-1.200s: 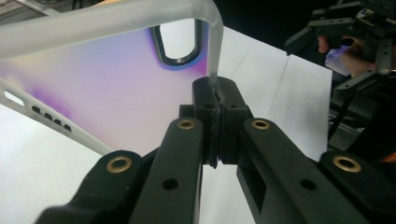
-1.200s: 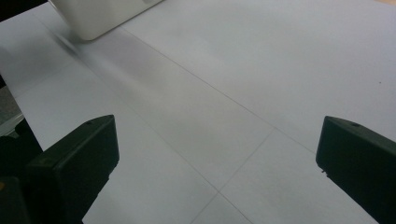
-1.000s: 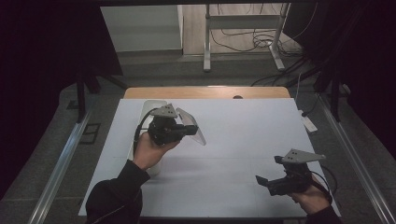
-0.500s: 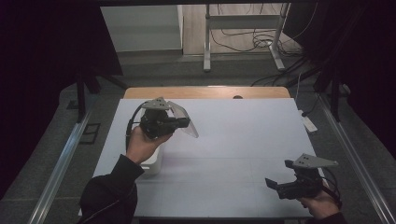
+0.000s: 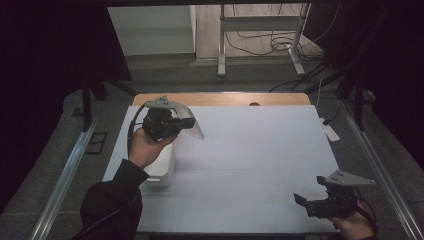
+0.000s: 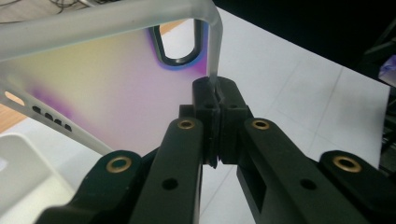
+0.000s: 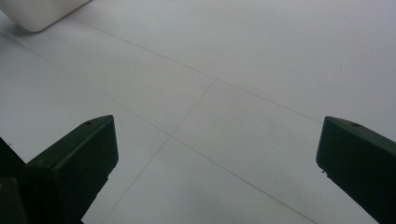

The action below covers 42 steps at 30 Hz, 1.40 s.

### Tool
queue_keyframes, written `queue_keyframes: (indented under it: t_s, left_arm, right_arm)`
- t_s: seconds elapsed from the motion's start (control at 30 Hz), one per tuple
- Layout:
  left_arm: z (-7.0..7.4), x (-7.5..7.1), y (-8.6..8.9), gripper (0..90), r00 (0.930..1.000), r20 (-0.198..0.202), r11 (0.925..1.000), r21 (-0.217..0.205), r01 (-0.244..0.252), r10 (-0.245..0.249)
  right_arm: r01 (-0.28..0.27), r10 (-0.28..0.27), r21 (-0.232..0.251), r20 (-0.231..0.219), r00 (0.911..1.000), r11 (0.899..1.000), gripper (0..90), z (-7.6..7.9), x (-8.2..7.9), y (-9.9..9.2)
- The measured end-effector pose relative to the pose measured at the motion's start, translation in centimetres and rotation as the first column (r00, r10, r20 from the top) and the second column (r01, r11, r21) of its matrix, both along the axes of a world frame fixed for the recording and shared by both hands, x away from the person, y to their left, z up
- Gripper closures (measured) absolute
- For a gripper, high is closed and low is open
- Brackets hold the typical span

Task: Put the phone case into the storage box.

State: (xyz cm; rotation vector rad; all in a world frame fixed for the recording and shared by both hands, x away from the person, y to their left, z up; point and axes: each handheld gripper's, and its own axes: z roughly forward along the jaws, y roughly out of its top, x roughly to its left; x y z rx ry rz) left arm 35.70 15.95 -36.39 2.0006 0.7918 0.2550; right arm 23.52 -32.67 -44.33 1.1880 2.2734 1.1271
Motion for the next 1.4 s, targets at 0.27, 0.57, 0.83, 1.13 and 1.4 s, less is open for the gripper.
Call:
queue_keyframes:
  t_s: [0.27, 0.57, 0.83, 1.13, 1.4]
  left_arm:
    - [0.4, 0.5, 1.2, 88.4, 0.9990, 0.000, 0.9989, 0.014, -0.045, 0.045]
    - [0.9, 1.0, 2.8, 88.4, 0.9956, -0.001, 0.9953, 0.025, -0.094, 0.094]
    - [0.8, 1.7, 4.0, 88.4, 0.9898, -0.009, 0.9888, 0.047, -0.142, 0.142]
    - [0.5, 2.6, 5.4, 88.3, 0.9783, -0.026, 0.9766, 0.071, -0.203, 0.205]
    - [-0.1, 3.6, 5.8, 88.3, 0.9667, -0.035, 0.9632, 0.101, -0.249, 0.253]
  right_arm:
    - [0.037, -0.037, -0.010, -0.002, 0.9993, 0.999, 0.0, 0.0, -0.6, -0.9]
    - [0.065, -0.066, -0.029, -0.014, 0.9977, 0.997, 0.0, -0.3, -1.1, -1.7]
    - [0.072, -0.073, -0.029, -0.013, 0.9973, 0.997, 0.0, -0.2, -1.4, -1.9]
    - [0.068, -0.068, -0.025, -0.004, 0.9977, 0.997, 0.0, -0.1, -1.6, -2.0]
    - [0.064, -0.064, -0.024, -0.007, 0.9979, 0.998, 0.0, -0.2, -1.7, -1.9]
